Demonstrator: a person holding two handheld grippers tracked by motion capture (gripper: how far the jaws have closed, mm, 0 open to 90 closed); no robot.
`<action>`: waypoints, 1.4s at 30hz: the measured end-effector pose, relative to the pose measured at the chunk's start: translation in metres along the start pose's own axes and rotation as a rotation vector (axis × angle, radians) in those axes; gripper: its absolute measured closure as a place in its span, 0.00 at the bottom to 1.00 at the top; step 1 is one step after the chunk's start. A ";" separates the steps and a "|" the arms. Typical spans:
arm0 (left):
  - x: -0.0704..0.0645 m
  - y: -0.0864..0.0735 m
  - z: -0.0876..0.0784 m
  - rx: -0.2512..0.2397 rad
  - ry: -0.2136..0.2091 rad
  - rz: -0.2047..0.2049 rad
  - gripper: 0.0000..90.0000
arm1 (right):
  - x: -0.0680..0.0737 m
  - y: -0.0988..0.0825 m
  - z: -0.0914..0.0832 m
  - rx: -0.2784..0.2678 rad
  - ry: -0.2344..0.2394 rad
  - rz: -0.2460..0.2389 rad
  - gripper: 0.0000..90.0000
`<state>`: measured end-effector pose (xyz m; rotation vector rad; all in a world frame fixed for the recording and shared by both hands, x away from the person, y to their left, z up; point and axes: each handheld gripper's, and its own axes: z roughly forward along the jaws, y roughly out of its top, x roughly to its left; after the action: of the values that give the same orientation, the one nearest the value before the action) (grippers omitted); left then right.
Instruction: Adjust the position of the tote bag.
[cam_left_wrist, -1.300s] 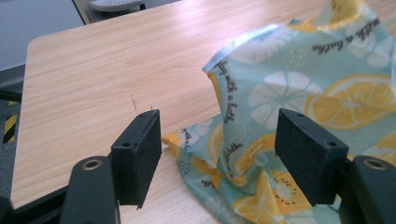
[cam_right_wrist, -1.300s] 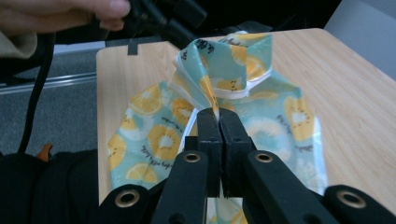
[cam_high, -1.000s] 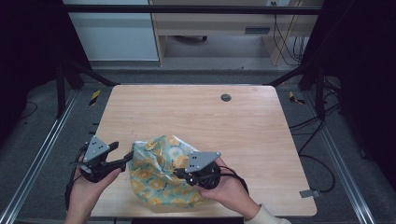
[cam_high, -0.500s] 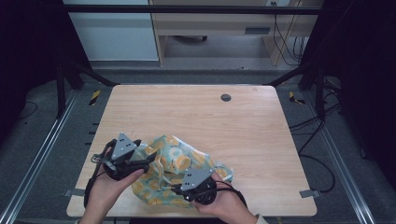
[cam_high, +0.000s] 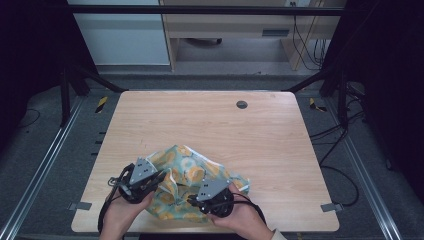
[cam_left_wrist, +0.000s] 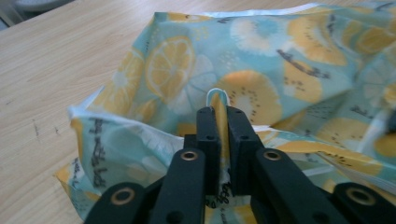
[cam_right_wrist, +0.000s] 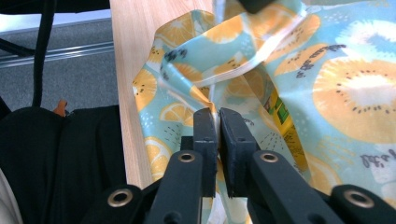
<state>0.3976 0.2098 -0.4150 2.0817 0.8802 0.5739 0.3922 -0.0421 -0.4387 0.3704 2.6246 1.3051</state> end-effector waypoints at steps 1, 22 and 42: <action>-0.007 -0.006 -0.009 -0.010 0.011 0.022 0.97 | 0.001 0.000 0.000 -0.002 -0.014 -0.009 0.89; -0.022 -0.043 0.006 0.194 0.012 0.189 0.96 | -0.035 0.033 -0.044 -0.044 -0.114 0.014 0.47; -0.016 -0.041 0.010 0.165 0.059 0.191 0.94 | -0.055 -0.001 -0.004 0.162 -0.143 -0.031 0.56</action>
<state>0.3778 0.2112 -0.4550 2.3261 0.7891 0.6866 0.4437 -0.0624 -0.4339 0.4277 2.6106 1.0194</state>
